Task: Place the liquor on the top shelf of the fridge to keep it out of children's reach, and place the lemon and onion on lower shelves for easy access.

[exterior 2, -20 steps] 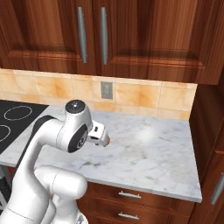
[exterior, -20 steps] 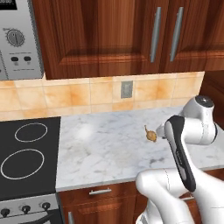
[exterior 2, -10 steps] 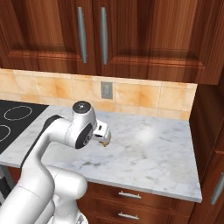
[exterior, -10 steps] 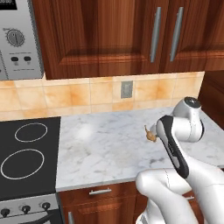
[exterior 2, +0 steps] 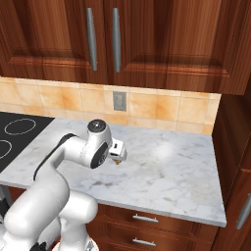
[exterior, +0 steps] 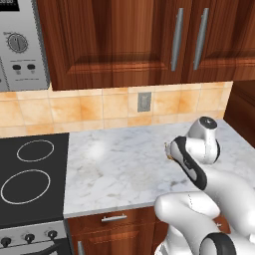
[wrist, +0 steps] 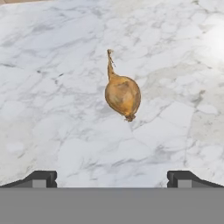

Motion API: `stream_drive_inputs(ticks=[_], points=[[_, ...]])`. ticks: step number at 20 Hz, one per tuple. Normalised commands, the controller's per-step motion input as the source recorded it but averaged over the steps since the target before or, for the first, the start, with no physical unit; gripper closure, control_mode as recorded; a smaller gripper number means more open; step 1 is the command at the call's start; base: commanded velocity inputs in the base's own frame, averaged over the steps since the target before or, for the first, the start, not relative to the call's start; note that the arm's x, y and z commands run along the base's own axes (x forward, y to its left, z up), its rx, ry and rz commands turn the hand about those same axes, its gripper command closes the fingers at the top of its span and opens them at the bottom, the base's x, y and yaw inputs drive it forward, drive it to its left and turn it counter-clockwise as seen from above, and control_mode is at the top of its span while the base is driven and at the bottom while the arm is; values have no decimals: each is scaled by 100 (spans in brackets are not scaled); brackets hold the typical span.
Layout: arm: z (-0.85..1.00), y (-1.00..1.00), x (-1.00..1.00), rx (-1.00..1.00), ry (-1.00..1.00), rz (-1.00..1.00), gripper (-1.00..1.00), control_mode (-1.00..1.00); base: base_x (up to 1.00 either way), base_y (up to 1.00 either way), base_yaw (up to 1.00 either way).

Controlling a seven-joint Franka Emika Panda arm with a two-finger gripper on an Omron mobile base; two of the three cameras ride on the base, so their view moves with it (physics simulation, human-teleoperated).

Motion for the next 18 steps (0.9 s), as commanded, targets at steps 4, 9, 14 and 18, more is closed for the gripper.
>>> stream_drive_inputs(ticks=[4, 9, 14, 18], points=[[-29, -14, 38, 0, 0, 0, -100, -100, 0, 0, 0], [-27, -12, 36, 0, 0, 0, -100, -100, 0, 0, 0], [-25, -2, 34, 0, 0, 0, -100, -100, 0, 0, 0], [-21, 0, 34, 0, 0, 0, -100, -100, 0, 0, 0]])
